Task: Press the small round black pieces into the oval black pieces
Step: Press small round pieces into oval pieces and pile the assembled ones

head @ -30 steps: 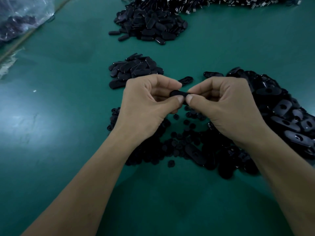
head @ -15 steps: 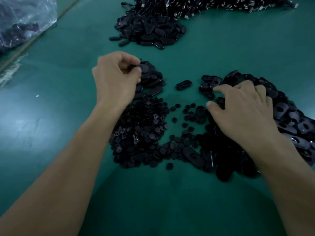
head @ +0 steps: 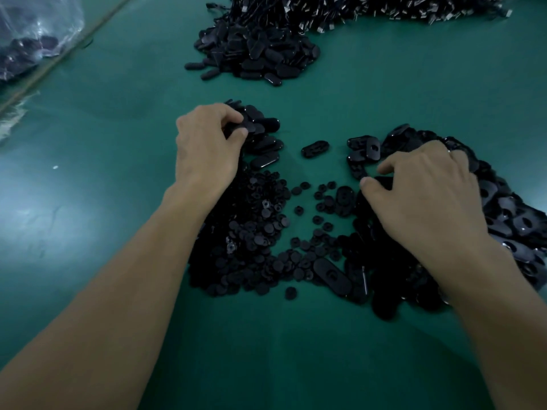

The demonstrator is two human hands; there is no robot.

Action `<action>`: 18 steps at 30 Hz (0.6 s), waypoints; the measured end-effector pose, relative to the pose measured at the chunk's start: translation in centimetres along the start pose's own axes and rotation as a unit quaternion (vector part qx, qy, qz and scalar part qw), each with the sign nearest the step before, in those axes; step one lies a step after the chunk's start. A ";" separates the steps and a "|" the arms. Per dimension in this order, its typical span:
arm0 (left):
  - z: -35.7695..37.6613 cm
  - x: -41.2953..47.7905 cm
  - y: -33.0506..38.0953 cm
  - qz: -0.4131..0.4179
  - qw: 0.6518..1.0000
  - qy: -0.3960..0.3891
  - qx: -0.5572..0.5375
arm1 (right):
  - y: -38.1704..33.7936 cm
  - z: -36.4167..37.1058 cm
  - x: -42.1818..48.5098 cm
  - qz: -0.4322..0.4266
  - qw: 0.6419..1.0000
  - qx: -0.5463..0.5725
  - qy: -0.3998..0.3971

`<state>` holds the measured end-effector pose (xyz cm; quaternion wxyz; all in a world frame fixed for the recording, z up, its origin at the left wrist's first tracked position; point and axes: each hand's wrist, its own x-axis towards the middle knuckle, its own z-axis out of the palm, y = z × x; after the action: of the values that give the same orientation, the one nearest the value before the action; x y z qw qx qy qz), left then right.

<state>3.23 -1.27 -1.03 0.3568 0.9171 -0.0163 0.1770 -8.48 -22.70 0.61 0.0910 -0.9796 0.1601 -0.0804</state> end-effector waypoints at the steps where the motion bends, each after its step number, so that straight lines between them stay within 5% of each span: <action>1: 0.0 0.0 0.1 0.001 1.000 -0.001 0.018 | 0.0 -0.1 0.0 0.005 1.000 -0.008 0.000; 6: -0.2 -0.5 0.3 -0.007 0.998 0.006 0.068 | 0.3 0.0 0.2 -0.014 0.999 0.028 -0.009; 18: -0.9 -5.1 3.2 0.051 0.994 -0.055 -0.085 | 0.4 0.5 0.4 -0.057 0.996 0.065 0.011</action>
<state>-2.37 -3.53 -0.06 0.4224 0.8899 -0.0972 0.1425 -8.10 -23.17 0.12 0.1478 -0.9782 0.0998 -0.1062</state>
